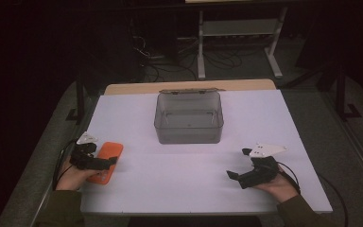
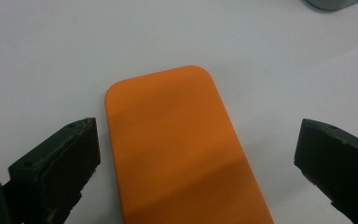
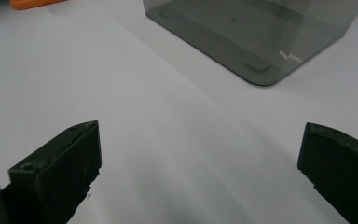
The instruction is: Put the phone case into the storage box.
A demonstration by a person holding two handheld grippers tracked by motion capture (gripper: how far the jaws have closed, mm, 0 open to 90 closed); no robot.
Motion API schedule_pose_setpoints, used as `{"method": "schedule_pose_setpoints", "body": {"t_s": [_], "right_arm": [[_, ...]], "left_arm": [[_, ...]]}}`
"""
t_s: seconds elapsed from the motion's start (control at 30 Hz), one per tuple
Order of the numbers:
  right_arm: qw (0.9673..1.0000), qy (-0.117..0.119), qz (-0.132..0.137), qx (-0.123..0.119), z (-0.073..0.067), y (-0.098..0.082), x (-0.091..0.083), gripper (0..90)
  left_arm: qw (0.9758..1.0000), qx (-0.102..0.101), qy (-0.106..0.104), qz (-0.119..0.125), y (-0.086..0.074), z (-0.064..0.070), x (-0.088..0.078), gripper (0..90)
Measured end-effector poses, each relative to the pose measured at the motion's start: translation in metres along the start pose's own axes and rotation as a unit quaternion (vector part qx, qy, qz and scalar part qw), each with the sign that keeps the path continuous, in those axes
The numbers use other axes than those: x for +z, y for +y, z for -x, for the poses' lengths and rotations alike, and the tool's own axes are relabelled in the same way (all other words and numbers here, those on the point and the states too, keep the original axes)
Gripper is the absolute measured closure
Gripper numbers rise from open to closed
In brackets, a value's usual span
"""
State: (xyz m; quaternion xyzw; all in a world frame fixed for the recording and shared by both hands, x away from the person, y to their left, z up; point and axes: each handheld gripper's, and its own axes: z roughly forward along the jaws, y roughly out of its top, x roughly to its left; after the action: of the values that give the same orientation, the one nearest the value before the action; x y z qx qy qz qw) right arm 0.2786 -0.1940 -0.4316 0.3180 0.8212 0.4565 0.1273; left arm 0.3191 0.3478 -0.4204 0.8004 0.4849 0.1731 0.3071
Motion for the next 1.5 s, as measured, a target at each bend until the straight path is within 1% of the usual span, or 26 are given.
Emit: {"method": "schedule_pose_setpoints", "body": {"t_s": [0.2, 0.37, 0.5, 0.53, 0.67, 0.93, 1.03, 1.2, 1.23, 1.5], "right_arm": [[1.0000, 0.000, 0.000, 0.000, 0.000, 0.000, 0.000, 0.0], [1.0000, -0.001, 0.000, 0.001, 0.000, 0.000, 0.000, 0.0], [1.0000, 0.000, 0.000, 0.000, 0.000, 0.000, 0.000, 0.0], [1.0000, 0.000, 0.000, 0.000, 0.000, 0.000, 0.000, 0.0], [1.0000, -0.001, 0.000, 0.000, 0.000, 0.000, 0.000, 0.0], [1.0000, -0.001, 0.000, 0.000, 0.000, 0.000, 0.000, 0.0], [1.0000, -0.001, -0.001, 0.000, 0.000, 0.000, 0.000, 0.0], [1.0000, -0.001, 0.000, 0.001, 0.000, 0.000, 0.000, 0.0], [1.0000, -0.001, 0.000, 0.001, 0.000, 0.000, 0.000, 0.0], [1.0000, -0.001, 0.000, 0.001, 0.000, 0.000, 0.000, 0.0]], "left_arm": [[0.9999, -0.004, 0.007, -0.012, -0.003, 0.002, 0.003, 0.0], [0.9996, -0.012, 0.010, -0.023, -0.006, 0.003, 0.005, 0.0], [0.9994, -0.013, 0.014, -0.028, -0.007, 0.004, 0.006, 0.0], [0.9992, -0.013, 0.018, -0.033, -0.007, 0.004, 0.007, 0.0], [0.9989, -0.012, 0.022, -0.040, -0.009, 0.003, 0.008, 0.0], [0.9981, -0.017, 0.025, -0.054, -0.011, 0.003, 0.011, 0.0], [0.9978, -0.013, 0.026, -0.060, -0.011, 0.004, 0.012, 0.0], [0.9974, -0.014, 0.027, -0.065, -0.011, 0.004, 0.013, 0.0], [0.9971, -0.014, 0.027, -0.070, -0.012, 0.004, 0.014, 0.0], [0.9967, -0.016, 0.026, -0.076, -0.012, 0.004, 0.015, 0.0]]}}
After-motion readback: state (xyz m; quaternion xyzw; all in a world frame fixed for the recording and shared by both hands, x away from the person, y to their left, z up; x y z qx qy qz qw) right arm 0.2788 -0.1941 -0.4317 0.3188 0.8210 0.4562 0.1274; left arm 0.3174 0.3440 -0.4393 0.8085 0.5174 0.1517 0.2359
